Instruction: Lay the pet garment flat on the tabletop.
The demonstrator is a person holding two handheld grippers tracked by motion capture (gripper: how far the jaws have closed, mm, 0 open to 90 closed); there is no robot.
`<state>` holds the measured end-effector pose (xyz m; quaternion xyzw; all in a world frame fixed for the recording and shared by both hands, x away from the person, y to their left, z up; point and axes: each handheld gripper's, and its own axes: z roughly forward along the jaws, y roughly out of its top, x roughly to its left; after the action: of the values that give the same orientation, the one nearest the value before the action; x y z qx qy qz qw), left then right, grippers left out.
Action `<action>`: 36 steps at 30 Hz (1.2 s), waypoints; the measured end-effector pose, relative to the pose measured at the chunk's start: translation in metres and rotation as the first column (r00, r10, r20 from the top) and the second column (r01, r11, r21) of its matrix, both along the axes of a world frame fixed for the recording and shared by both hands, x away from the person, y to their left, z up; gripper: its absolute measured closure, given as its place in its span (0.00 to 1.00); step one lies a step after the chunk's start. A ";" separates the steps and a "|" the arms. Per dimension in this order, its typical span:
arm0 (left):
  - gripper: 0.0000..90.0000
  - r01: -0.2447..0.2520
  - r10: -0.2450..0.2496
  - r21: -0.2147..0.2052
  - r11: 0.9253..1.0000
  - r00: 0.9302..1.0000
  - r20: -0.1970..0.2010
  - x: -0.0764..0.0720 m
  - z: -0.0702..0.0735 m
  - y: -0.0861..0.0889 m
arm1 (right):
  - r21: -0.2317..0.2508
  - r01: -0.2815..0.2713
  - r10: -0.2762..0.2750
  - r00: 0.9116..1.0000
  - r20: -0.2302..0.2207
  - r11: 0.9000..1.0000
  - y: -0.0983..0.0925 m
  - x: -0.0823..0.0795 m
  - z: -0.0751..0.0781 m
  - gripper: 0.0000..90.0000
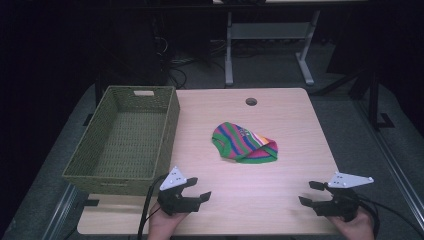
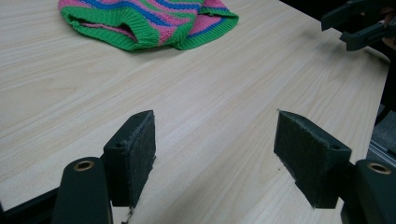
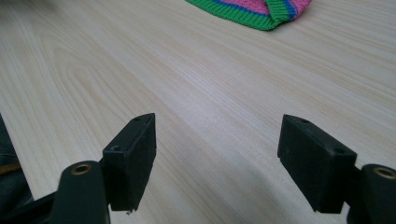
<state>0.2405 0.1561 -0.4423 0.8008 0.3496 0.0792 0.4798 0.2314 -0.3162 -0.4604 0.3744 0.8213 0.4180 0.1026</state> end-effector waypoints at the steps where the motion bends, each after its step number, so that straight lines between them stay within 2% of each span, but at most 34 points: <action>1: 0.32 0.002 -0.002 0.004 1.000 1.000 0.000 0.000 0.000 0.000 | -0.001 -0.002 0.002 1.000 -0.001 1.000 0.000 0.000 0.000 0.31; 3: 0.32 0.001 -0.001 0.002 1.000 1.000 0.002 0.000 0.000 -0.001 | -0.007 0.000 0.000 1.000 0.006 1.000 0.000 0.000 0.000 0.31; 8: 0.32 0.006 -0.006 0.010 1.000 1.000 0.013 -0.001 0.001 0.000 | 0.021 -0.010 0.009 1.000 0.004 1.000 0.001 -0.001 0.002 0.30; 9: 0.32 0.005 -0.005 0.006 1.000 1.000 0.011 -0.002 0.001 0.000 | 0.010 -0.011 0.011 1.000 0.017 1.000 0.002 -0.001 0.002 0.30; 12: 0.32 0.009 -0.009 0.004 1.000 1.000 0.013 -0.003 0.001 0.000 | 0.006 -0.010 0.010 1.000 0.007 1.000 0.004 -0.001 0.001 0.30; 16: 0.32 0.032 -0.033 0.036 0.999 0.999 0.024 -0.004 0.001 -0.003 | -0.004 -0.001 0.001 1.000 0.009 1.000 0.007 0.001 0.002 0.30; 19: 0.32 0.045 -0.046 0.036 0.998 0.999 0.024 -0.004 0.000 -0.006 | -0.010 0.006 -0.006 1.000 0.010 1.000 0.009 0.002 0.004 0.29; 22: 0.32 0.049 -0.051 0.052 0.997 0.998 0.030 -0.005 0.000 -0.008 | -0.009 0.009 -0.009 1.000 0.002 1.000 0.012 0.004 0.005 0.29; 25: 0.32 0.045 -0.047 0.051 0.998 0.998 0.033 -0.005 0.001 -0.008 | -0.031 -0.006 0.007 1.000 0.026 0.999 0.017 0.009 0.009 0.29; 30: 0.32 0.033 -0.033 0.034 0.999 0.999 0.025 -0.004 0.000 -0.006 | -0.030 -0.017 0.019 0.998 0.061 0.999 0.023 0.017 0.022 0.31; 31: 0.32 0.033 -0.033 0.034 0.999 0.999 0.025 -0.004 0.000 -0.006 | -0.030 -0.017 0.019 0.998 0.061 0.999 0.023 0.017 0.022 0.31; 32: 0.32 0.032 -0.033 0.037 0.999 0.999 0.025 -0.003 0.000 -0.005 | -0.014 -0.041 0.042 0.998 0.045 0.999 0.028 0.021 0.026 0.31; 36: 0.31 0.024 -0.024 0.029 0.999 0.999 0.021 -0.003 -0.001 -0.005 | -0.035 -0.075 0.076 0.996 0.037 0.997 0.034 0.027 0.029 0.28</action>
<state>0.2378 0.1510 -0.4431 0.8109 0.3335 0.0872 0.4728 0.2579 -0.2817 -0.4316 0.3333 0.8396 0.4150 0.1087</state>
